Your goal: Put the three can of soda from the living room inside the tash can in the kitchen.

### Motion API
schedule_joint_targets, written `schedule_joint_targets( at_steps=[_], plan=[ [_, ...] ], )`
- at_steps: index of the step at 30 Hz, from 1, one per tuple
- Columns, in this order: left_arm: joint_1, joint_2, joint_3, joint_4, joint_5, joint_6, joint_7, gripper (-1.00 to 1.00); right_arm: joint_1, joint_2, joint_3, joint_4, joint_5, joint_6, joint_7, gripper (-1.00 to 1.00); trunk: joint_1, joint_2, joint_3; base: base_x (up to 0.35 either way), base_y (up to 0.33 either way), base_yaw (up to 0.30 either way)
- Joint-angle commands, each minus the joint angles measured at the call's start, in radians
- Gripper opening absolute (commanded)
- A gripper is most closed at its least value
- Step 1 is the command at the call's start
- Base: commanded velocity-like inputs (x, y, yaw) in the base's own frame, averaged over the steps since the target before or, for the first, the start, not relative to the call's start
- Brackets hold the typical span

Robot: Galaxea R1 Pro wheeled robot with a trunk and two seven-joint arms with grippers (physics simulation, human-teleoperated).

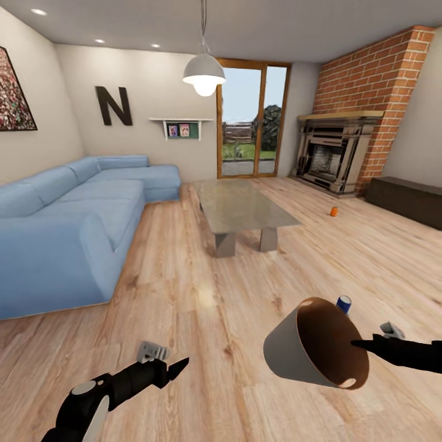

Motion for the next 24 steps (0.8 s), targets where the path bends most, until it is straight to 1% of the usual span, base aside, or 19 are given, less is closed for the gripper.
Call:
schedule_joint_targets(
  at_steps=[1,13,17,24],
  plan=[
    [0.000,0.000,-0.001,0.000,0.000,0.000,0.000,1.00,-0.001,0.000,-0.001,-0.001,-0.019,0.015,0.006,-1.00,0.000,0.000,0.000,0.000,0.000,-0.282],
    [0.000,0.000,-0.004,0.000,-0.001,-0.004,0.001,1.00,-0.001,-0.002,-0.002,0.000,-0.023,0.017,0.007,-1.00,0.000,0.000,0.000,0.013,0.000,-0.282],
    [0.000,0.000,-0.003,0.005,-0.003,-0.003,0.005,1.00,-0.001,-0.001,-0.002,-0.001,-0.023,0.017,0.007,-1.00,0.000,0.000,0.000,0.245,0.000,-0.282],
    [0.000,-0.001,-0.002,0.013,-0.005,-0.002,0.010,1.00,-0.001,0.000,-0.002,0.000,-0.023,0.017,0.007,-1.00,0.000,0.000,0.000,0.326,0.000,-0.282]
  ],
)
